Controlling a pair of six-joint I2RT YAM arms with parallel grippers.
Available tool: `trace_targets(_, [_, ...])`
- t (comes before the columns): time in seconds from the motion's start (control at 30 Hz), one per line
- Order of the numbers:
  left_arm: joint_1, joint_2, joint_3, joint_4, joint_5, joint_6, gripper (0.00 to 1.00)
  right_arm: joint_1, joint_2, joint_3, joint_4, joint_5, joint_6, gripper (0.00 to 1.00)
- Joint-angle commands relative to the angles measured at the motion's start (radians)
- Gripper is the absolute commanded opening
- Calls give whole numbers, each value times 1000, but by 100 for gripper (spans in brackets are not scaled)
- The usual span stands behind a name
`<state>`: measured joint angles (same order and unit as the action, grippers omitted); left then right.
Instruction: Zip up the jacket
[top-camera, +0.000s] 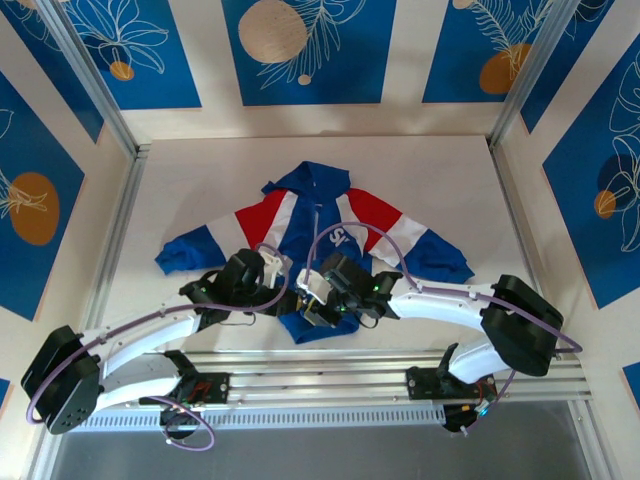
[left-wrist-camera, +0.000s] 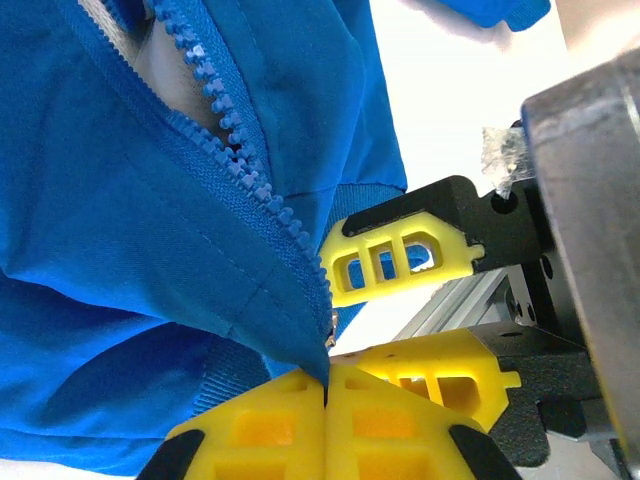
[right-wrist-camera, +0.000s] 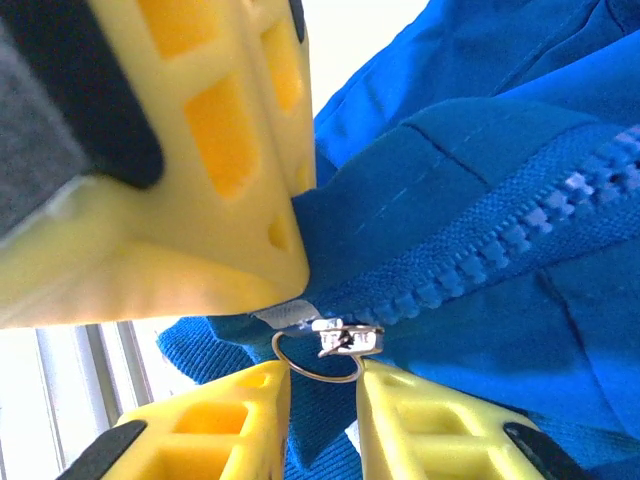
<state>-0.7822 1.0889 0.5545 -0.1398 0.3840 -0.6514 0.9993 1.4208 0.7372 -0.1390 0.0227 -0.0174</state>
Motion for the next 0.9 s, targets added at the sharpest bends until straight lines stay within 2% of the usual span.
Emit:
trace_targets(0.0, [-5, -6, 23, -9, -7, 19, 0, 10, 10, 15, 31, -19, 12, 23])
trace_targets(0.23, [-4, -19, 8, -15, -20, 12, 0, 9, 2, 19, 14, 41, 24, 0])
trace_targets(0.5, [-5, 13, 38, -64, -17, 39, 0, -1, -33, 38, -66, 148, 38, 0])
trace_targets(0.87, [-5, 31, 57, -102, -10, 65, 0, -21, -60, 34, -94, 159, 49, 0])
